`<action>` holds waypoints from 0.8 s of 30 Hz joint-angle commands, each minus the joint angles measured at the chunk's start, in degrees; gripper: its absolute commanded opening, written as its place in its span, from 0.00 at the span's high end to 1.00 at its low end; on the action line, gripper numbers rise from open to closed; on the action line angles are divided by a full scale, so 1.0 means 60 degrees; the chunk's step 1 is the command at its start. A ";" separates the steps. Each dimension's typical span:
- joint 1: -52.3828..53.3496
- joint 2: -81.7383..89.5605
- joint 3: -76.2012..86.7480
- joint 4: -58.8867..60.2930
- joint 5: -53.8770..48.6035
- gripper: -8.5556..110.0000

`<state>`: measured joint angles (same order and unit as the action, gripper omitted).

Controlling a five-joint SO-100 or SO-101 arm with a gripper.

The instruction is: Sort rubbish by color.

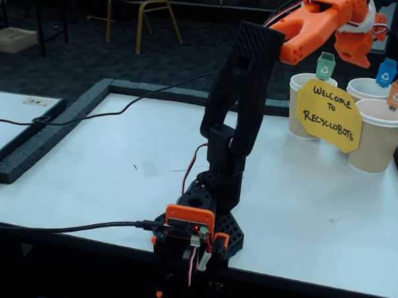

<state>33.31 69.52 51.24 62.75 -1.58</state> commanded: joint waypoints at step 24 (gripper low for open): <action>-0.0747 1.1821 0.8730 0.1421 -0.0205 0.85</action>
<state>30.94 123.49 98.35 71.46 -1.58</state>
